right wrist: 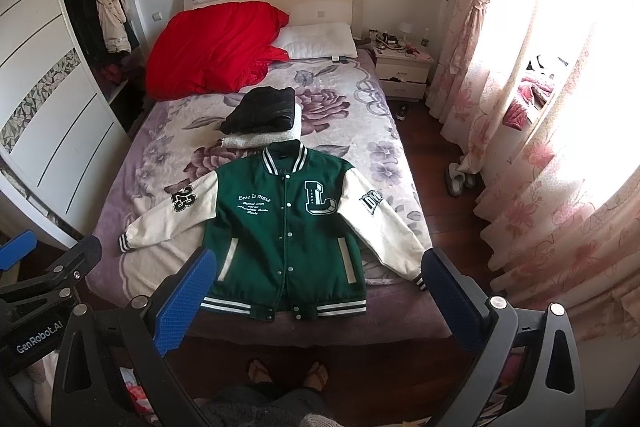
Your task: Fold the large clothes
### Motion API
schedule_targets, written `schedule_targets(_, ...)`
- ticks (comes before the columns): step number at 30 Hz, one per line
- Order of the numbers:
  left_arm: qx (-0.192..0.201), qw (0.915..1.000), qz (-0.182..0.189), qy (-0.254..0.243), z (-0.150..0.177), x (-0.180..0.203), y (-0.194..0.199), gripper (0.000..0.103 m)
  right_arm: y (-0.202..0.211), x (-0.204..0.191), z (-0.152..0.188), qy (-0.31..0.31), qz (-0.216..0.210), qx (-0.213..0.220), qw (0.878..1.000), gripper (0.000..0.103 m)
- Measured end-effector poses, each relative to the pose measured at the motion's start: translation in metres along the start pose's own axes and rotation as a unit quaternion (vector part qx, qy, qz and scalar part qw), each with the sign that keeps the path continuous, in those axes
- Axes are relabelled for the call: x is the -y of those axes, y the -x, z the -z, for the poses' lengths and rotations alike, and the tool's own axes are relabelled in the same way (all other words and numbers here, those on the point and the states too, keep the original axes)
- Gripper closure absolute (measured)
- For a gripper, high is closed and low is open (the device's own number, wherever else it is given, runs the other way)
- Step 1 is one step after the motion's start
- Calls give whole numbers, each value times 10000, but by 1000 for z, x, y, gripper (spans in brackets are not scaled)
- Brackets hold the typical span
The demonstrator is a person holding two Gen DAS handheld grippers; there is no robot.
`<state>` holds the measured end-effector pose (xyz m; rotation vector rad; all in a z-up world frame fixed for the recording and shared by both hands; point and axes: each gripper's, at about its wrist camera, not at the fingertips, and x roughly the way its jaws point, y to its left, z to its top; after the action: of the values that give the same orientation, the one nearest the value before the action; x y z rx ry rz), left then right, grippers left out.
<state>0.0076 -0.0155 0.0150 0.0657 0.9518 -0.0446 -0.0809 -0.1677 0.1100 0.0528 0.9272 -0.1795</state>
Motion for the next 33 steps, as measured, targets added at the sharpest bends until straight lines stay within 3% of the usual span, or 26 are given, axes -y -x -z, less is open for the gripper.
schedule_targets(33, 115, 9999, 8, -12, 0, 0, 9, 0, 5, 0, 0, -34, -33, 33, 10000, 0)
